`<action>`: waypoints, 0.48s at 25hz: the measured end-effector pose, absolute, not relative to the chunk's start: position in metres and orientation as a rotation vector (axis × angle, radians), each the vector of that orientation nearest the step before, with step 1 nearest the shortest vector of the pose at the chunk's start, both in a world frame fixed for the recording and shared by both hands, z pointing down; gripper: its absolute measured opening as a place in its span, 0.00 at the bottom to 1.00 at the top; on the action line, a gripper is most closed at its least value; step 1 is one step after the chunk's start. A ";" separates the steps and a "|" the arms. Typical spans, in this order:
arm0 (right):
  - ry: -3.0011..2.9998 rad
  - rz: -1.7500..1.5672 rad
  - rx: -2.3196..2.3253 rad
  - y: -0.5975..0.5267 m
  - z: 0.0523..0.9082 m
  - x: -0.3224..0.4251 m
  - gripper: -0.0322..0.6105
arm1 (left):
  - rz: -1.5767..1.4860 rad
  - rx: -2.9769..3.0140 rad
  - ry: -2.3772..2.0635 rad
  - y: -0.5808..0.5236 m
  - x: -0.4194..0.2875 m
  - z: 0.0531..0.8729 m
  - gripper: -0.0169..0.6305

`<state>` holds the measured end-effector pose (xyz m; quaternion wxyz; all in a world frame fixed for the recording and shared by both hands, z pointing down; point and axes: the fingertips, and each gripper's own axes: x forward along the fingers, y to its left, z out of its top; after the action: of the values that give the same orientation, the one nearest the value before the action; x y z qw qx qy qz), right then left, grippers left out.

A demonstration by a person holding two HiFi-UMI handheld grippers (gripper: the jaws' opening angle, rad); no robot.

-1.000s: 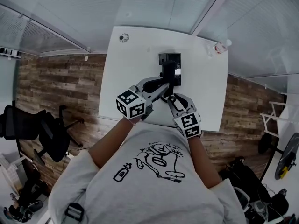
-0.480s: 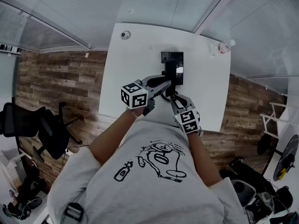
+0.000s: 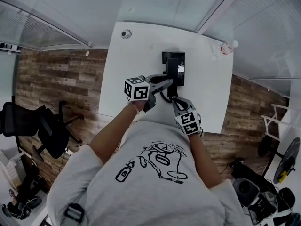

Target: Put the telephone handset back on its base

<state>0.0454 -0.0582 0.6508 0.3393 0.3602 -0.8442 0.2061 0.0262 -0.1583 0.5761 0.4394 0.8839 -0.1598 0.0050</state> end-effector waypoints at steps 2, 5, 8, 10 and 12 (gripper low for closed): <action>-2.199 0.535 0.934 -0.059 0.654 0.047 0.07 | 0.013 2.172 -0.388 -0.161 0.026 0.583 0.13; -2.197 0.553 0.919 -0.059 0.655 0.046 0.07 | 0.016 2.133 -0.375 -0.165 0.024 0.594 0.14; -2.199 0.560 0.907 -0.059 0.658 0.046 0.07 | 0.021 2.090 -0.353 -0.168 0.024 0.605 0.14; -2.194 0.574 0.903 -0.059 0.659 0.046 0.07 | 0.018 2.058 -0.343 -0.171 0.024 0.612 0.14; -2.193 0.578 0.895 -0.058 0.663 0.045 0.07 | 0.028 2.039 -0.338 -0.173 0.022 0.619 0.15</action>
<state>0.0446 -0.0581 0.6626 0.3448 0.3446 -0.8443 0.2225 0.0218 -0.1727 0.6191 0.5118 0.8475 -0.1405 0.0115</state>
